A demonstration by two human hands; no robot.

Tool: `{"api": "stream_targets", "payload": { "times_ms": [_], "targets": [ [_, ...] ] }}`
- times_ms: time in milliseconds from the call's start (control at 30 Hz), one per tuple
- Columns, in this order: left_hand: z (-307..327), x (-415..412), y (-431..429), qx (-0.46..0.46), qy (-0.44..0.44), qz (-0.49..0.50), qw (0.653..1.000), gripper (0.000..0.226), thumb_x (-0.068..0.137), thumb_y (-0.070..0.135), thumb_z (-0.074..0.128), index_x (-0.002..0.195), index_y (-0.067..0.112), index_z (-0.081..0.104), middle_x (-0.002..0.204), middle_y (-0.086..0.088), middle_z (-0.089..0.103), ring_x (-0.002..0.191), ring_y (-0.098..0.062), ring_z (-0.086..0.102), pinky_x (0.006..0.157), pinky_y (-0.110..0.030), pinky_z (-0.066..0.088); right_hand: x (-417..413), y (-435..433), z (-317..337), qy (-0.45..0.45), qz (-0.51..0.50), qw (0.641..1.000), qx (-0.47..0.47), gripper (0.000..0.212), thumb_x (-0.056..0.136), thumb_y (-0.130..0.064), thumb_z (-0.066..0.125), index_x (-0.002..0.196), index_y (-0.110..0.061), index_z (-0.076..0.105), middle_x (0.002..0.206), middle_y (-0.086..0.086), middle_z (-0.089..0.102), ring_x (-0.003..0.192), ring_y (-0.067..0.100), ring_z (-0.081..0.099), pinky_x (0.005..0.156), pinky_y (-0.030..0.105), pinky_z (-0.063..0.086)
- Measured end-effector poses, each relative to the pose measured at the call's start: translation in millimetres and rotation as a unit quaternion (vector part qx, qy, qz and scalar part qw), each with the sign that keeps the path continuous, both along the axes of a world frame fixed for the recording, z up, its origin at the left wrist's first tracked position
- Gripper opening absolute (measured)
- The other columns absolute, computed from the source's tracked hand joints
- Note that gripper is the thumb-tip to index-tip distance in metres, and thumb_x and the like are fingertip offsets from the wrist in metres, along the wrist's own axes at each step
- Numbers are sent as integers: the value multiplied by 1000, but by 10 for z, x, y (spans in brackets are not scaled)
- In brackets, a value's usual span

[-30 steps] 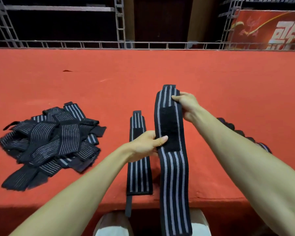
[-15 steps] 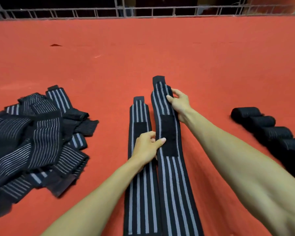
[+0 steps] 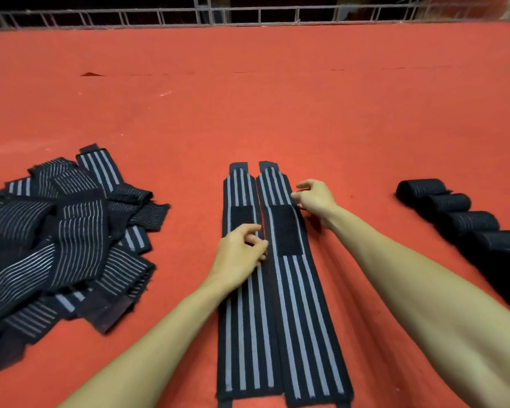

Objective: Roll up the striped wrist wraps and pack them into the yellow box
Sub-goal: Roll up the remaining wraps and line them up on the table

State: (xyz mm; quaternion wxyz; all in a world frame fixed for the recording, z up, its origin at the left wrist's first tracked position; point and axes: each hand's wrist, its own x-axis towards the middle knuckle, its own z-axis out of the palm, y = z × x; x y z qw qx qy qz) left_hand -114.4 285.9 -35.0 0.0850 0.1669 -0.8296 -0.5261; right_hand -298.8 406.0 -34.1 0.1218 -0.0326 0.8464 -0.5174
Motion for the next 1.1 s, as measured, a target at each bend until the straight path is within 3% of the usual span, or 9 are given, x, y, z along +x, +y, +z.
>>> {"api": "stream_targets", "payload": {
  "times_ms": [67,133,200,267,333,433,667,833,1100],
  "targets": [
    [-23,247,-130,-104,11,25,994,24,89,10,63,113,12,64,86,2,65,73,-12,61,71,-16,46,265,163,22,-2,11,1000,25,18,85,-10,68,103,-12,64,85,9,69,75,23,66,67,36,54],
    [-31,534,-243,-156,-15,41,987,22,89,14,63,111,13,62,91,-2,63,81,-15,58,74,-20,38,574,345,51,1,50,995,85,4,88,-12,67,85,-11,65,70,7,66,61,18,61,72,36,56],
    [-20,685,-302,-157,-68,43,984,17,91,21,63,105,14,59,87,-2,65,84,-16,58,73,-23,36,769,478,79,-7,74,991,115,16,90,-14,66,75,-10,64,68,10,66,54,19,60,71,36,57],
    [59,851,-299,-161,-142,13,977,16,92,31,61,85,17,59,77,-6,70,68,-16,63,63,-23,41,1029,623,136,-44,76,990,107,19,91,-14,65,75,-4,63,67,13,65,52,24,61,66,40,59],
    [130,957,-264,-133,-198,-31,971,37,93,35,60,63,14,59,61,-9,67,41,-15,55,43,-18,38,1234,731,208,-87,83,986,119,21,92,-16,65,81,2,64,65,14,64,51,27,62,62,40,59],
    [205,1124,-182,-51,-246,-65,966,35,88,35,69,65,9,61,55,-4,62,36,-14,48,36,-17,32,1526,849,300,-130,105,976,140,25,89,-18,70,89,5,63,69,13,64,50,26,63,61,38,60],
    [298,1364,-201,15,-217,-64,974,22,86,15,72,70,7,58,41,1,52,30,-4,40,36,-15,32,1773,886,331,-164,125,976,74,16,81,-4,75,74,0,61,76,10,60,56,19,60,48,23,56],
    [213,1429,-370,-32,-219,-50,974,24,80,24,78,70,9,62,43,0,49,36,-9,37,42,-18,32,1799,891,314,-164,131,976,60,26,81,0,73,62,-4,55,72,11,62,57,19,61,44,20,51],
    [285,1209,-384,-227,-274,-128,925,32,78,39,79,67,12,64,62,0,70,43,-9,58,53,-22,48,1625,806,349,-162,170,957,171,23,83,-14,76,87,4,61,77,19,65,53,25,63,53,33,60]
  ]
}}
